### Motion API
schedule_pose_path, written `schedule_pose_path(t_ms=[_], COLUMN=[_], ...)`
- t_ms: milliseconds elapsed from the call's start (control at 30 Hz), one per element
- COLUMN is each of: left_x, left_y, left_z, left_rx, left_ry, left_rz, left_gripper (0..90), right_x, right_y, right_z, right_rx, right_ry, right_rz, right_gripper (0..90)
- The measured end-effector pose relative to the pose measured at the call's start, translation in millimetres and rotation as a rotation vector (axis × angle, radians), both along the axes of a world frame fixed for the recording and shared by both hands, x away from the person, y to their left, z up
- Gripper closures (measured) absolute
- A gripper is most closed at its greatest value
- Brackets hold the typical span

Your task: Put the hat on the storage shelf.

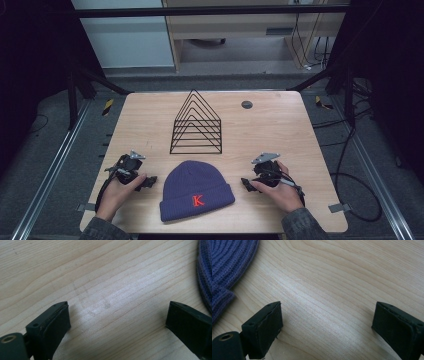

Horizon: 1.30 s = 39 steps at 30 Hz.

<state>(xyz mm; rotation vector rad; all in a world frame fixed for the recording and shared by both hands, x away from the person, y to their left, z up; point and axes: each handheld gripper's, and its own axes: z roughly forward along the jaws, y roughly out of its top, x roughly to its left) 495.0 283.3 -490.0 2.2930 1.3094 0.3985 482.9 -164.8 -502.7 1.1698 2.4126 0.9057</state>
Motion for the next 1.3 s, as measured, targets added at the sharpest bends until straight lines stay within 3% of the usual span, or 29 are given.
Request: schedule_pose_path(t_ms=[100,133,167,233,333,433,600,767,833,967,1033,1300], left_x=[0.2,-0.6,-0.6,-2.2,-3.5,-8.1,-9.3,-1.5,2.6,8.8,11.1,14.2], left_y=[-0.1,-0.4,-0.4,-2.9,-6.6,-22.2,-45.3,-69.4,-75.0,-82.5,-85.3,-92.6], left_z=[1.0,4.2,4.2,10.7,16.4,28.9,38.5,41.3,39.6,35.3,32.3,23.1], left_rx=[0.003,0.001,0.001,-0.034,-0.044,-0.070,-0.051,-0.018,-0.033,-0.008,-0.030,0.006], left_ry=[0.006,-0.006,-0.006,-0.032,-0.043,-0.060,-0.059,-0.021,-0.004,0.015,0.040,0.075], left_rz=[-0.006,-0.011,-0.011,-0.013,-0.035,-0.077,-0.138,-0.198,-0.202,-0.208,-0.217,-0.243], left_gripper=[4.2,12.6,15.5,17.2,20.2,21.0,20.3,22.0,24.6,30.5,34.8,37.3], right_x=[-0.1,-0.4,-0.4,-0.8,-0.7,-0.8,-1.1,-1.3,-1.6,-1.6,-1.6,-2.2], right_y=[0.1,0.4,0.4,0.8,0.8,0.8,0.8,1.0,1.4,2.0,2.3,3.8], right_z=[0.0,0.0,0.0,0.1,0.2,0.2,0.2,0.0,-0.1,-0.3,-0.4,-0.6], right_rx=[0.000,0.000,0.000,-0.001,-0.002,-0.001,-0.001,-0.002,-0.001,0.000,-0.001,0.002], right_ry=[0.000,0.002,0.002,0.003,0.003,0.004,0.004,0.002,0.002,0.001,-0.001,-0.001], right_rz=[-0.001,-0.002,-0.002,-0.005,-0.003,-0.003,-0.006,-0.006,-0.003,-0.001,0.003,0.010], right_gripper=[9.3,9.3,9.3,9.2,9.2,9.2,9.2,9.1,9.0,8.7,8.3,7.4])
